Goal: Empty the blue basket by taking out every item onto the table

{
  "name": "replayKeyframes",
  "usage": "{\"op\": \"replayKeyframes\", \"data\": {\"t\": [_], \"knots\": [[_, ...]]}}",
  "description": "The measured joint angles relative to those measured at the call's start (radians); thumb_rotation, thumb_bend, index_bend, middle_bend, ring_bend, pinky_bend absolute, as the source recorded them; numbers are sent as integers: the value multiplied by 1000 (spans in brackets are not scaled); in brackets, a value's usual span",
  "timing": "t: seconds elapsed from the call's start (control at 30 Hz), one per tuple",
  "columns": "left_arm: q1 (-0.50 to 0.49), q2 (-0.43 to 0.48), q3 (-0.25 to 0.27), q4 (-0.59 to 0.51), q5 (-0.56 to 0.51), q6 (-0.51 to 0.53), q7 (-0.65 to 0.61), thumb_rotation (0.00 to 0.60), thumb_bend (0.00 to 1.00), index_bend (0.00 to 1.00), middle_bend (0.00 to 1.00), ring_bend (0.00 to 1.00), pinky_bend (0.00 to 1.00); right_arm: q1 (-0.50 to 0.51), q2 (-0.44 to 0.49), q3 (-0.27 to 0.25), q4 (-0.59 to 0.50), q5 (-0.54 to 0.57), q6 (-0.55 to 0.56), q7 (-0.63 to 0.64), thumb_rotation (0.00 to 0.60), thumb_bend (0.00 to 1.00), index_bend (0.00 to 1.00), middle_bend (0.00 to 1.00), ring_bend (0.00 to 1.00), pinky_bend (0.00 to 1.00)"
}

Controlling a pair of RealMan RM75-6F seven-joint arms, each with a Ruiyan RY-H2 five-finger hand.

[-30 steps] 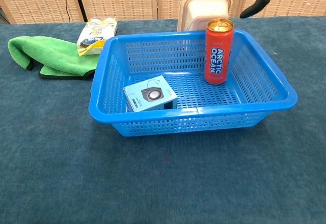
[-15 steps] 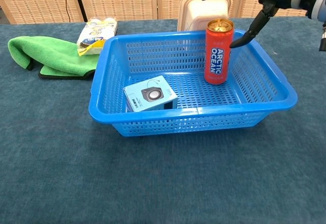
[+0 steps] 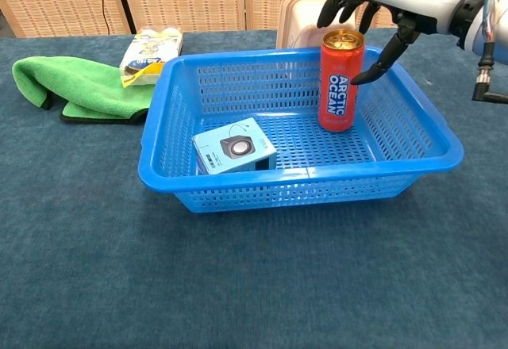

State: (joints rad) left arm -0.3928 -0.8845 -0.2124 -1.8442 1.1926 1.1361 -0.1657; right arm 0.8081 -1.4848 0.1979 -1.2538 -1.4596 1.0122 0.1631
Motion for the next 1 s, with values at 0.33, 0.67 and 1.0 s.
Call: {"op": "replayKeyframes", "data": {"t": [0.33,0.67,1.0], "knots": [[-4,-3,1,-1,-2,-5,11,600,274,0,0,0,0,-2,-49,-9,65,-30,47,45,600,647,471,465,465,550],[-6,-6,1,-3,-9,-8,19,600,274,0,0,0,0,3,-82,-8,94,-47,79,109,600,843,538,549,547,607],[-10,-8,2,-5,-14,-13,30,600,274,0,0,0,0,-11,9,19,-48,-66,151,102,600,895,543,564,554,607]]}}
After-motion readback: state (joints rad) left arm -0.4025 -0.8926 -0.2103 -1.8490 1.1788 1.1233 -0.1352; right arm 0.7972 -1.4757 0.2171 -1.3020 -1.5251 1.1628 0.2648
